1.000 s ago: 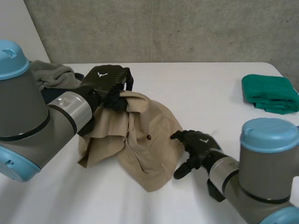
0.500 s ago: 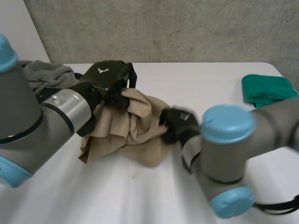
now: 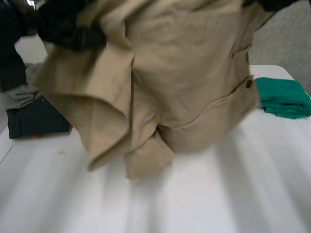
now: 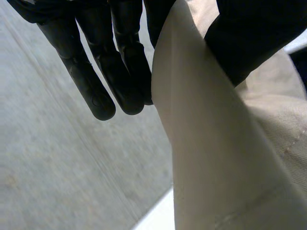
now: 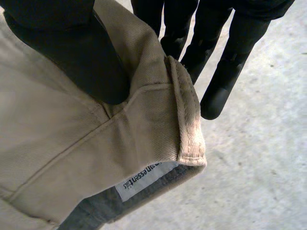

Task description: Fold the laundry.

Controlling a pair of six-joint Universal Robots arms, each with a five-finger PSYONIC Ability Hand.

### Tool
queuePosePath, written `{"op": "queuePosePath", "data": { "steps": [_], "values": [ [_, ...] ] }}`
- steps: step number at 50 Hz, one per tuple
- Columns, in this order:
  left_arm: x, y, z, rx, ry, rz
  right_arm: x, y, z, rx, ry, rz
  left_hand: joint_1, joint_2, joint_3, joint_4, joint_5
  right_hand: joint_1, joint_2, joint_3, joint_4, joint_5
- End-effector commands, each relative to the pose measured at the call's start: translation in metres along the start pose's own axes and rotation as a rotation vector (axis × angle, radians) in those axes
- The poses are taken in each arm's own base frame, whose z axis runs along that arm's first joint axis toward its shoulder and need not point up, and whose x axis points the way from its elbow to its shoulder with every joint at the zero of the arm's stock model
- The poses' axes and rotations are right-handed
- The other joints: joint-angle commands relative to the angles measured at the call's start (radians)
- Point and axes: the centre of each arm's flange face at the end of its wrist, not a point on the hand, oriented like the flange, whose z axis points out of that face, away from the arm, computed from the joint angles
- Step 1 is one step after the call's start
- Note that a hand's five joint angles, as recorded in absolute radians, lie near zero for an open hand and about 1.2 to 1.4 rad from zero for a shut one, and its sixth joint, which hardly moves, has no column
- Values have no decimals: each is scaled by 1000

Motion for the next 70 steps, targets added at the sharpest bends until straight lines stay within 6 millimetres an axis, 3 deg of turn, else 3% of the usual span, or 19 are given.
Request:
{"op": "queuePosePath", "data": {
  "steps": [1,2,6,11,16,19,20,21,22,25,31,34,36,41,46,50,54,61,70],
  "values": [
    [-16,51,54,-64,-15,-53,-14,59,37,-127,-6,21,264,199,204,195,219,272,218,210,199,224],
    [-17,74,70,-98,-8,-65,-18,69,40,-149,-14,28,264,199,204,195,219,272,218,210,199,224],
    [-19,123,102,-141,-6,-73,-43,129,52,-284,-57,74,264,199,204,195,219,272,218,210,199,224],
    [-32,167,149,-61,-75,-39,-69,195,71,-340,-33,109,264,199,204,195,219,272,218,210,199,224],
    [-48,189,200,141,-169,21,-69,217,99,-214,150,103,264,199,204,195,219,272,218,210,199,224],
    [-52,195,214,212,-184,36,-67,223,117,-62,237,95,241,176,181,172,196,272,218,210,199,224],
    [-54,201,222,241,-191,42,-68,227,121,-34,248,91,-134,-199,-194,-203,-179,272,218,210,199,224],
    [-53,203,225,252,-190,40,-75,239,126,-18,245,75,-524,-590,-584,-593,-569,-596,-650,-658,-669,-644],
    [-53,206,227,256,-189,39,-79,247,127,-30,239,59,-958,-1023,-1017,-1027,-1003,-950,-1004,-1012,-1022,-998],
    [-53,212,231,261,-198,29,-93,263,129,-104,197,-8,-958,-1023,-1017,-1027,-1003,-950,-1004,-1012,-1022,-998],
    [-44,221,224,205,-241,0,-90,264,119,-214,151,-16,-958,-1023,-1017,-1027,-1003,-950,-1004,-1012,-1022,-998],
    [-47,208,215,192,-272,-3,-76,250,113,-240,151,-26,-958,-1023,-1017,-1027,-1003,-950,-1004,-1012,-1022,-998],
    [-47,194,199,156,-288,-9,-64,238,103,-271,138,-37,-958,-1023,-1017,-1027,-1003,-950,-1004,-1012,-1022,-998],
    [-34,193,163,14,-268,-33,-61,228,70,-368,36,-48,-933,-999,-993,-1003,-979,-950,-1004,-1012,-1022,-998],
    [-1,208,107,-246,-189,-79,-67,237,30,-504,-100,-31,-799,-864,-859,-868,-844,-950,-1004,-1012,-1022,-998],
    [21,229,72,-428,-130,-113,-80,255,-2,-629,-213,10,-684,-749,-744,-753,-729,-711,-765,-773,-784,-759],
    [34,255,49,-553,-98,-133,-92,264,-21,-680,-294,49,-485,-550,-545,-554,-530,-587,-642,-649,-660,-635],
    [36,280,46,-592,-87,-148,-103,290,-28,-709,-333,86,-481,-547,-541,-550,-526,-567,-621,-629,-639,-614],
    [38,308,58,-581,-85,-146,-118,323,-13,-611,-292,62,-481,-547,-541,-550,-526,-482,-536,-544,-554,-529]
  ]
}}
